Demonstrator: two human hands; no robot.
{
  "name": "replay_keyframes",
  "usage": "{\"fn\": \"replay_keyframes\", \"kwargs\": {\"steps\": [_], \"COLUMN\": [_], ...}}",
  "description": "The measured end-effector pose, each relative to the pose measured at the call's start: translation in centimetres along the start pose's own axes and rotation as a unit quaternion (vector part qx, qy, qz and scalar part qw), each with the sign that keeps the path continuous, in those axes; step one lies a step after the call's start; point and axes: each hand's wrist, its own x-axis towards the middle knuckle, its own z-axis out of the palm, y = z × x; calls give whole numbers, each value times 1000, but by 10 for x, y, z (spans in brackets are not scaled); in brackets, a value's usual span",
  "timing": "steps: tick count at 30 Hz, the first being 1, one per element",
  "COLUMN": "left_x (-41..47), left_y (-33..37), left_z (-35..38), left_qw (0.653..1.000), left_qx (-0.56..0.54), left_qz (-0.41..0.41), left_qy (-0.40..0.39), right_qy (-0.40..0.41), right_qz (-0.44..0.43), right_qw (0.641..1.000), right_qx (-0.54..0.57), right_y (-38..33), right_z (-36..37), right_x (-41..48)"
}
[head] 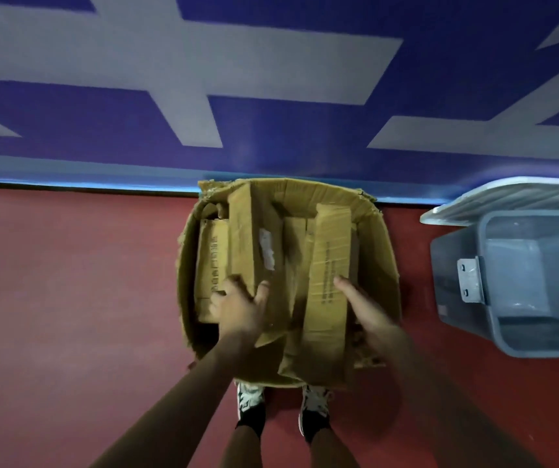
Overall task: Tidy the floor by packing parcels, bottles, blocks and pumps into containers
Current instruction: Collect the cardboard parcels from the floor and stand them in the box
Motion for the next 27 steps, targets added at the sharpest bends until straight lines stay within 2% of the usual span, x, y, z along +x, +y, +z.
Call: {"fn": "replay_keyframes", "kwargs": {"steps": [4, 7, 10, 13, 17, 21, 24, 27], "left_x": [21, 45, 64, 86, 113, 129, 127, 118], "left_y": [-8, -20, -33, -47, -64, -64, -59, -60], "left_z": [43, 79, 109, 127, 147, 168, 170, 160], "left_qw": [996, 993, 987, 973, 951, 961, 967, 977], "left_qx": [41, 39, 97, 200, 305, 274, 252, 204], "left_qz": [63, 109, 129, 119, 61, 31, 34, 60], "left_qy": [42, 37, 27, 16, 4, -15, -23, 8], "right_qy": [-29, -23, -32, -39, -46, -30, -50, -71], "right_qz": [-2, -15, -19, -24, -72, -112, -85, -50], "right_qw": [999, 999, 998, 996, 996, 992, 990, 979], "right_qx": [26, 46, 60, 77, 31, 44, 102, 184], "right_y": [11, 17, 23, 27, 28, 30, 40, 46], "right_z": [5, 1, -7, -19, -16, -11, -16, -28], "right_x": [65, 102, 131, 159, 187, 201, 194, 184]}}
